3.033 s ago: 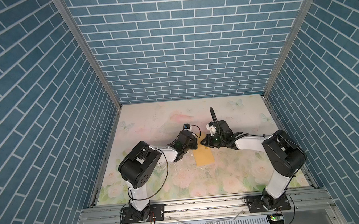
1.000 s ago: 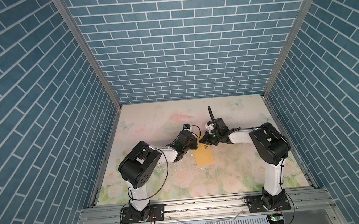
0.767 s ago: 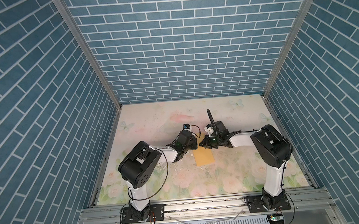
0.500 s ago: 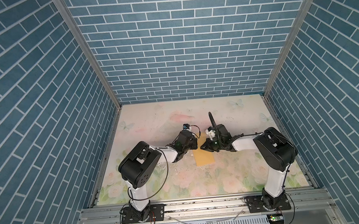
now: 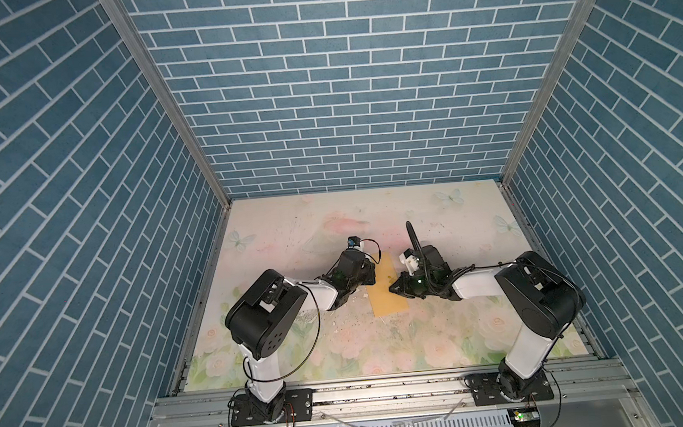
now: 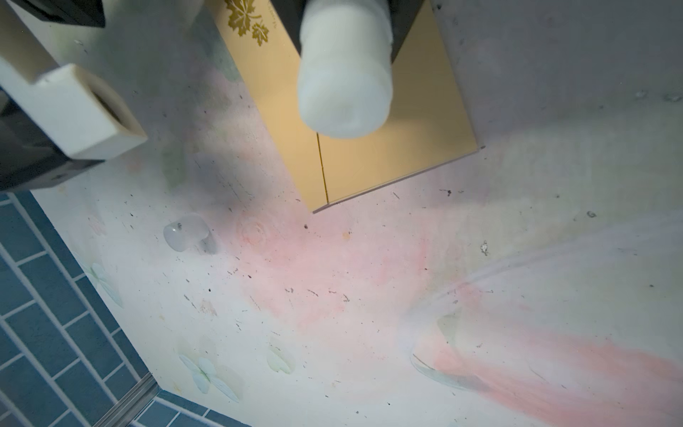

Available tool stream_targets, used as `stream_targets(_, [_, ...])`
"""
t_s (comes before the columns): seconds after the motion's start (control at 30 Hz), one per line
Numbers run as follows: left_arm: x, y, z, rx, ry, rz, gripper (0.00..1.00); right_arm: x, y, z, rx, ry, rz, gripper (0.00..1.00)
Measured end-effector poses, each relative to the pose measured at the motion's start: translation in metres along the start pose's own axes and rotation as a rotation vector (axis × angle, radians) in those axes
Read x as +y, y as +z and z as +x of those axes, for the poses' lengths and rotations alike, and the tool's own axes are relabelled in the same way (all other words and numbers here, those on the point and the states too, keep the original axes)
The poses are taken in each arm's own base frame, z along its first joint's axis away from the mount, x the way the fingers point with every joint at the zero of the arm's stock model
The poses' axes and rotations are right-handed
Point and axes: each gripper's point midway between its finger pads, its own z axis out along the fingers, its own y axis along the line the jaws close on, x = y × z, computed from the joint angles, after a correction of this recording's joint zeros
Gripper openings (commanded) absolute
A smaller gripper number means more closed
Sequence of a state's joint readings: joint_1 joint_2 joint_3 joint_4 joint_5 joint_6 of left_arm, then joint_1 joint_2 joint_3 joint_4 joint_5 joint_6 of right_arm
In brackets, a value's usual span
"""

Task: Place the letter into the envelope and seal it
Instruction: 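Keep pressing along the sealed flap with the right gripper, then lift the right gripper toward the left while the left raises the glue stick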

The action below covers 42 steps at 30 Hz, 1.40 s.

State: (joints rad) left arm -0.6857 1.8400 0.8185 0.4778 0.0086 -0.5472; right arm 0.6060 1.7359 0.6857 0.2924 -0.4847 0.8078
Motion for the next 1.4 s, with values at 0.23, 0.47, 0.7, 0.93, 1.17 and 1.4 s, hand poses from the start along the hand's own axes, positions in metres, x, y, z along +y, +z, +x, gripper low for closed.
stream_targets(0.23, [0.0, -0.001, 0.0, -0.001, -0.001, 0.002, 0.0, 0.0, -0.001, 0.0, 0.001, 0.001, 0.004, 0.0])
stream_targets(0.47, [-0.01, -0.021, -0.009, 0.005, 0.015, 0.029, 0.0, 0.013, -0.027, -0.012, -0.07, -0.066, 0.035, 0.22])
stream_targets(0.7, [-0.057, -0.076, -0.07, -0.141, 0.05, 0.189, 0.0, 0.085, -0.112, -0.053, -0.368, -0.326, -0.051, 0.73])
stream_targets(0.93, [-0.087, -0.117, -0.115, -0.256, 0.003, 0.392, 0.0, 0.107, -0.144, -0.059, -0.468, -0.447, -0.077, 0.91])
stream_targets(1.17, [-0.106, -0.14, -0.132, -0.317, -0.063, 0.566, 0.0, 0.143, -0.154, -0.053, -0.49, -0.54, -0.252, 0.87])
stream_targets(1.4, [-0.122, -0.159, -0.141, -0.363, -0.11, 0.7, 0.0, 0.173, -0.166, -0.041, -0.49, -0.624, -0.432, 0.76])
